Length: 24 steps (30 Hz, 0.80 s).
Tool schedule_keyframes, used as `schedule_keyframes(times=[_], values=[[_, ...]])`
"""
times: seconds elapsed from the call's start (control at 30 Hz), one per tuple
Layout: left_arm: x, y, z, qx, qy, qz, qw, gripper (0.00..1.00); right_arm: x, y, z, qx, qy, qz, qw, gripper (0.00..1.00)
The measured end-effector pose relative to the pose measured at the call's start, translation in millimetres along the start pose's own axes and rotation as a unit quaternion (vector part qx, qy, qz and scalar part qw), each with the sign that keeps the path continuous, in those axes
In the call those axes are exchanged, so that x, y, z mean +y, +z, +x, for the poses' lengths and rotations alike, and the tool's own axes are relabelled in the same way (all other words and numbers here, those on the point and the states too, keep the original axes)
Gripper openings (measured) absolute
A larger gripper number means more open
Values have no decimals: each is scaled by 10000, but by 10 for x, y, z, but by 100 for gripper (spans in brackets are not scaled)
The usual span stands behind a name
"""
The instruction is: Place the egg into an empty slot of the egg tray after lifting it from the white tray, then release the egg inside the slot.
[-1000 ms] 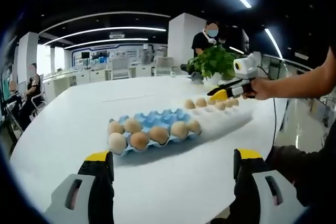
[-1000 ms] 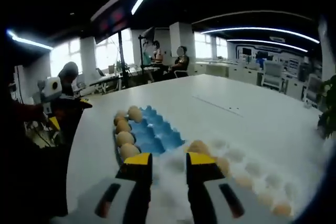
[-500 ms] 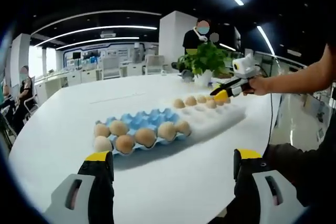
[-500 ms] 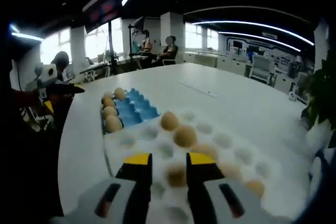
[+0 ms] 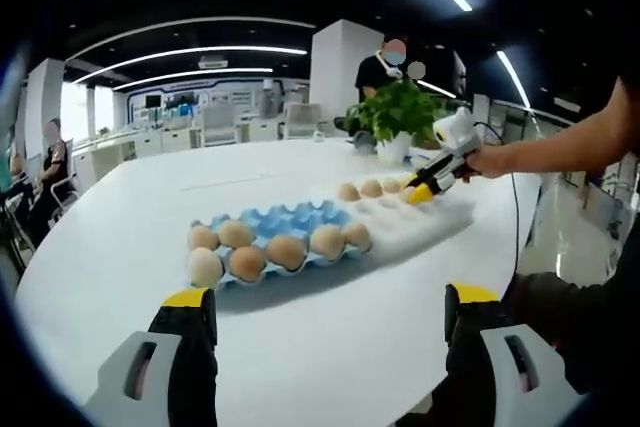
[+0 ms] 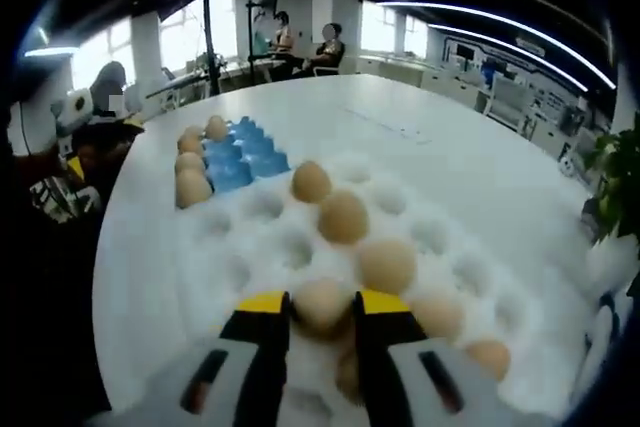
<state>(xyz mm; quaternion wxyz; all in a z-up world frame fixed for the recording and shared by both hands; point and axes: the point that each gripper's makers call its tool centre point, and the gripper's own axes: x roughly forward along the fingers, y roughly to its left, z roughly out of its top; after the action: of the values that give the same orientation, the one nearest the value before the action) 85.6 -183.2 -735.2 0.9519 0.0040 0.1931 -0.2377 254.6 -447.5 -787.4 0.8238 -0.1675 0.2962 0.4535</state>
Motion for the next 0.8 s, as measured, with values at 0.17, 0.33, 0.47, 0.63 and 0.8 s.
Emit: schedule_keyframes(times=[0.17,0.33,0.47,0.63,0.8], values=[[7,-4,-17,-23,52,-25,10000,96,-1,7,-7,-123,-15,176,9998,25],[-7,16,-35,-69,87,-23,9999,96,-11,44,-63,-287,-78,796,9964,25],[-18,22,-37,-81,95,-30,9999,96,-59,126,-175,-673,-59,1705,9830,25],[-64,20,-17,-32,18,44,10000,96,-81,290,-318,-1149,-5,2779,9537,25],[-58,32,-15,-47,5,43,10000,96,29,361,-317,-1083,-1,2785,9543,25]])
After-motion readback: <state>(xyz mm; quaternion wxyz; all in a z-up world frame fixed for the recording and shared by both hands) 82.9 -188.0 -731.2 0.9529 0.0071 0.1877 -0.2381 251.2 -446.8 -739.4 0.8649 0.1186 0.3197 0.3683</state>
